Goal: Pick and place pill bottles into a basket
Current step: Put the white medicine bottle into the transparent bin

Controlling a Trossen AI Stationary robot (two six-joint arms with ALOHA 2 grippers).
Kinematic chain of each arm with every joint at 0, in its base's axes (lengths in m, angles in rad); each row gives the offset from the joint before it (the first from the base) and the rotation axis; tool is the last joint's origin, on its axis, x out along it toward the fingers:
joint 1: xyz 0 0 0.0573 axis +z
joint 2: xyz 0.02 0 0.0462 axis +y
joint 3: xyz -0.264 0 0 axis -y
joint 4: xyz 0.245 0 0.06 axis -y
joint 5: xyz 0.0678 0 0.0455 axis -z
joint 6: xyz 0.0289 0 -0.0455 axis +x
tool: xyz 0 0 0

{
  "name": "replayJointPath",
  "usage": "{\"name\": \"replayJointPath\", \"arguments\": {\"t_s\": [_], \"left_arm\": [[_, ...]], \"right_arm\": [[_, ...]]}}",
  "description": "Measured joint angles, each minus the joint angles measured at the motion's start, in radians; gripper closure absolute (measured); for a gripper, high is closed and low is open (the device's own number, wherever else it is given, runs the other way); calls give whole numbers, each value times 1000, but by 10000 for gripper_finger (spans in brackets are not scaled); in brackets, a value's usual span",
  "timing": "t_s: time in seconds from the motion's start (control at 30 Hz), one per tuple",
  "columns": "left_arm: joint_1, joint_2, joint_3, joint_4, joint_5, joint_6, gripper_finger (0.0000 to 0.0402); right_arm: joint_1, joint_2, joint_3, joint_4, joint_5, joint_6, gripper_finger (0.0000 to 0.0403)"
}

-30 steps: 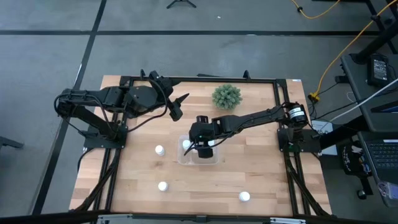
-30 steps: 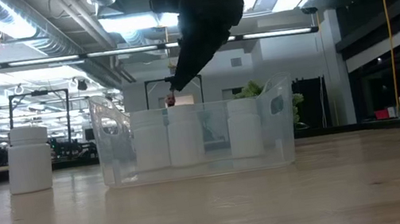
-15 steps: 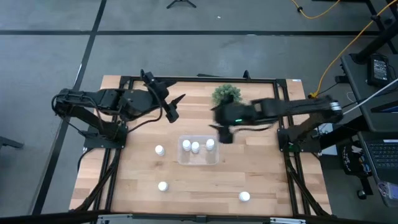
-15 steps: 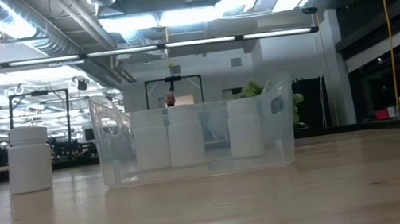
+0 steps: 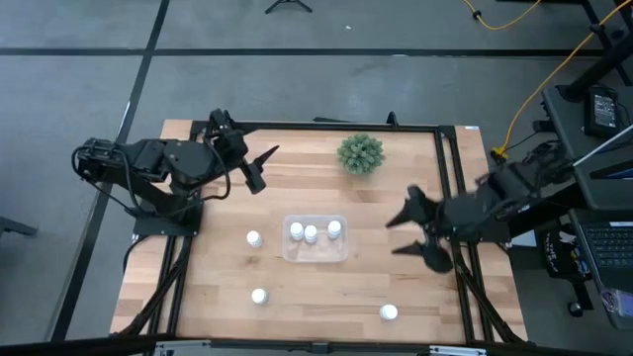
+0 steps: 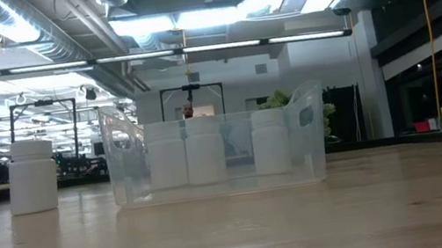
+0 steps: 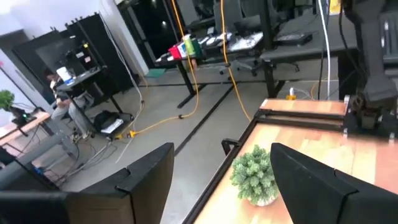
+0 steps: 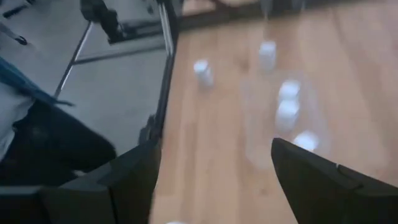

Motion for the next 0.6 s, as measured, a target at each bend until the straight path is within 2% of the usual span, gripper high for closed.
{"name": "replayJointPath", "arguments": {"t_s": [0.2,0.37,0.5,0.6], "left_arm": [[0,-3,0,-6,59,39,142],[0,-4,0,-14,133,60,142],[1,-4,0,-20,159,59,142],[1,-4,0,-21,159,35,142]], "right_arm": [[136,114,0,-70,36,317,99],[198,247,-1,-182,30,581,98],[221,337,-1,-260,-35,837,98],[242,383,-2,-261,-77,962,98]]}}
